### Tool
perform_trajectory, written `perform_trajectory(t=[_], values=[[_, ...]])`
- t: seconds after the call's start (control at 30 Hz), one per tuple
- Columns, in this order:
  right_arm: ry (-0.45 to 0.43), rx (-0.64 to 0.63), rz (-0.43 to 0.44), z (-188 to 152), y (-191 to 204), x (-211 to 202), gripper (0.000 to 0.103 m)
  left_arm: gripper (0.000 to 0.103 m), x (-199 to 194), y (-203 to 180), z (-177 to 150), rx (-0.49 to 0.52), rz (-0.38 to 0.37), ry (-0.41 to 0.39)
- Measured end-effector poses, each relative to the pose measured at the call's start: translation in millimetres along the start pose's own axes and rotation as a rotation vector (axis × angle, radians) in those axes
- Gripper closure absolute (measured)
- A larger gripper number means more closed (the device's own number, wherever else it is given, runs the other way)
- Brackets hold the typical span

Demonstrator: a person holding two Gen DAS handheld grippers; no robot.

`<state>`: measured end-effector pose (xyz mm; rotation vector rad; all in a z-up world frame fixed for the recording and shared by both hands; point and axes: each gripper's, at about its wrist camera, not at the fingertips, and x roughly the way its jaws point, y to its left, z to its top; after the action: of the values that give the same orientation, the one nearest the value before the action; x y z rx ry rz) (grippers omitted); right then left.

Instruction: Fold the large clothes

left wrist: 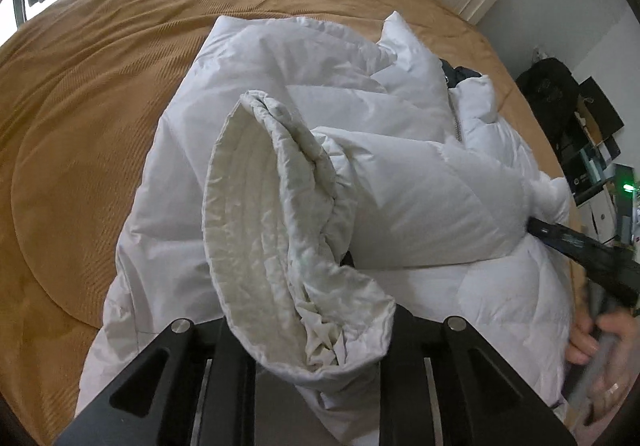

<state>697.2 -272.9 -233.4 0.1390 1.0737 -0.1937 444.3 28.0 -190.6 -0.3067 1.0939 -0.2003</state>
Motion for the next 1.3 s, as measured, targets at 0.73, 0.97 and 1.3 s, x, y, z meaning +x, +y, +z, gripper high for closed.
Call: perform_trajectory(t=[0.73,0.97,1.3], values=[[-0.040,-0.051,-0.103,8.3,-4.2,34.5,0.060,0.077,-81.4,-38.6,54.7,0.080,0.082,-0.163],[-0.056,0.016,0.067,-3.6,-14.7,-12.6,0.060,0.078,40.6,-62.8,32.8,0.157,0.211,0.028],[-0.101,-0.138,-0.010,-82.8,-12.4,-80.6,0.038,0.078,56.3,-63.9,25.9,0.248,0.259,0.015]])
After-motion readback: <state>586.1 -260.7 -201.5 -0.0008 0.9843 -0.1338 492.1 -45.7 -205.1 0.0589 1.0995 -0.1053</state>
